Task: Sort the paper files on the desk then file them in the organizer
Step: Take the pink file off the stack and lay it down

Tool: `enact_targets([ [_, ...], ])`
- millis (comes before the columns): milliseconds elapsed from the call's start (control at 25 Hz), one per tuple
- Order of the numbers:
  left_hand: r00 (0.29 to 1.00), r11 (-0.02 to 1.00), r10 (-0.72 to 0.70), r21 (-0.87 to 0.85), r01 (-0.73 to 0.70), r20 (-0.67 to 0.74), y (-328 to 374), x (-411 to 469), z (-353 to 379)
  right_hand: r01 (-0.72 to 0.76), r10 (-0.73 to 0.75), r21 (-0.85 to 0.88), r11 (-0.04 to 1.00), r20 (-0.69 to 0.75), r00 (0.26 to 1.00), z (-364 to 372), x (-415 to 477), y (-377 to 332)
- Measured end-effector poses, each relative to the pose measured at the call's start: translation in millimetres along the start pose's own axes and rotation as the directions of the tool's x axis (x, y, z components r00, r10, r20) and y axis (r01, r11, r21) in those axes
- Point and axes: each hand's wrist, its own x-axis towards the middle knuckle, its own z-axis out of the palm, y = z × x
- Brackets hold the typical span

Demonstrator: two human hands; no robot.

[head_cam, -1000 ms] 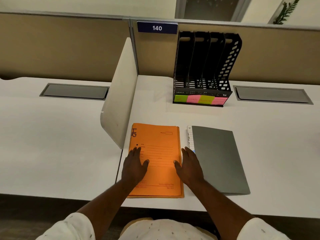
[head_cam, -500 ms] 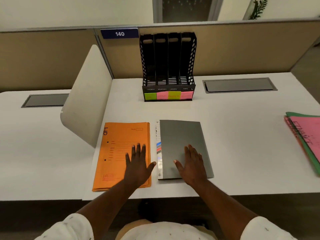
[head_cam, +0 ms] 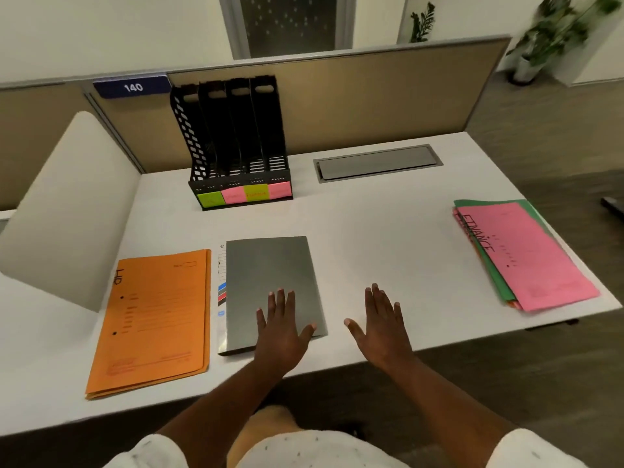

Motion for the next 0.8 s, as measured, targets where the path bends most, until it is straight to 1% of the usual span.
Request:
enact_targets([
  [240,0.983,0.987,0.16,0.017,-0.162,0.086,79,23,29,-0.182,0.185,0.052,0.982,-0.054,0.981,-39,-8,94],
  [400,0.966,0.971,0.238,0.008,-0.24,0.098,131,55,53,-0.286,0.29,0.059,0.956,-0.076,0.954,-57,-8,162],
  [600,0.944,0.952,0.305,-0.05,-0.301,0.129,216,97,96,-0.369,0.371,0.05,0.928,-0.042,0.928,-70,5,245],
  [720,0.933,0.955,0.295,-0.049,-0.291,0.207,271,126,121,-0.399,0.4,0.043,0.916,-0.004,0.917,-79,19,292],
  [800,0.928,0.954,0.3,-0.065,-0.293,0.222,303,138,132,-0.402,0.403,0.069,0.913,-0.002,0.915,-88,24,321],
])
